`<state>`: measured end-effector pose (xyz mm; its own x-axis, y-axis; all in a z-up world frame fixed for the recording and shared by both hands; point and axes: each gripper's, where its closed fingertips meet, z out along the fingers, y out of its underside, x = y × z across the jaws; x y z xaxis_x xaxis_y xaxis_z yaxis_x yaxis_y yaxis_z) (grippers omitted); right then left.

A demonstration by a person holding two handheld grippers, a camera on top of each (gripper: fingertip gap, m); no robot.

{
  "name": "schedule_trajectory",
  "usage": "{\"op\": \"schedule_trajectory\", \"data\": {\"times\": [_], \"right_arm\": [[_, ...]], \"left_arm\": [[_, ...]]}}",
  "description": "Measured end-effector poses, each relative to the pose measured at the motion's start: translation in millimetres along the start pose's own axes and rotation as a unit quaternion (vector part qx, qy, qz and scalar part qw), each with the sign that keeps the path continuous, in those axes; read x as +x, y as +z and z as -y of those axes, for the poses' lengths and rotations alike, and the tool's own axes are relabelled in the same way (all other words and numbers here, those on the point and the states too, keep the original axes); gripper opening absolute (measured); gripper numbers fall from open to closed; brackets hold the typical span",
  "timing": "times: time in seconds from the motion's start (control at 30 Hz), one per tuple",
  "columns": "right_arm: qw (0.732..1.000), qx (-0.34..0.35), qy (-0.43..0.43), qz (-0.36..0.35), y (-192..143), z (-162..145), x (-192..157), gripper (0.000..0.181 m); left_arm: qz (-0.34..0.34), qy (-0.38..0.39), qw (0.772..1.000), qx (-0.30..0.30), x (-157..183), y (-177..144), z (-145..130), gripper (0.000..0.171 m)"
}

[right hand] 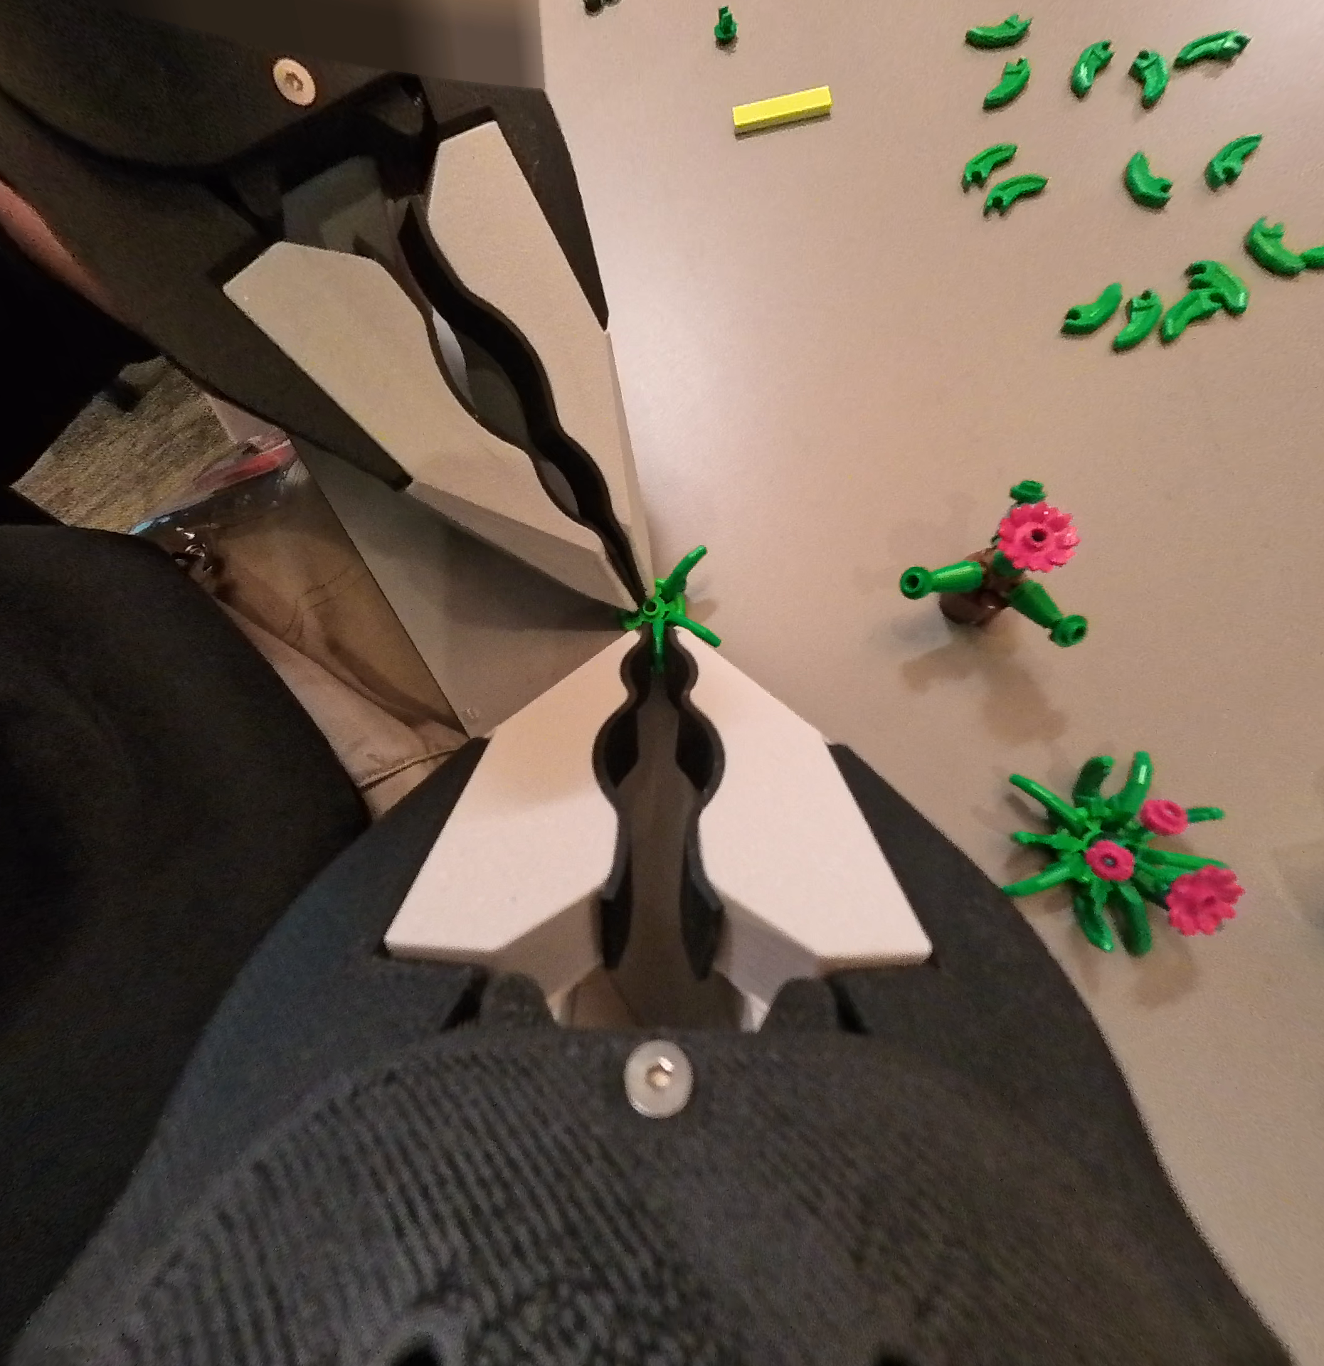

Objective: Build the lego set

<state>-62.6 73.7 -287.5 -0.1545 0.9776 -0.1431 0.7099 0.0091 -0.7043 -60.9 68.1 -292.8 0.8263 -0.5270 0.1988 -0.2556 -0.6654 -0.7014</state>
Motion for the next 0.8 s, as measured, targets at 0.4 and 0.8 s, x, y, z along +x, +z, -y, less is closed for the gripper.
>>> {"op": "schedule_trajectory", "data": {"times": [0.4, 0.8], "right_arm": [[0.998, -0.030, 0.022, -0.047, -0.2, -2.3, -1.0, 0.001], [0.993, -0.111, 0.007, -0.050, 0.5, -4.0, -0.3, 0.001]], "left_arm": [[0.039, -0.050, 0.998, 0.011, 1.1, 1.1, 0.1, 0.003], [0.041, -0.069, 0.997, 0.019, -0.1, 1.2, 0.6, 0.002]]}}
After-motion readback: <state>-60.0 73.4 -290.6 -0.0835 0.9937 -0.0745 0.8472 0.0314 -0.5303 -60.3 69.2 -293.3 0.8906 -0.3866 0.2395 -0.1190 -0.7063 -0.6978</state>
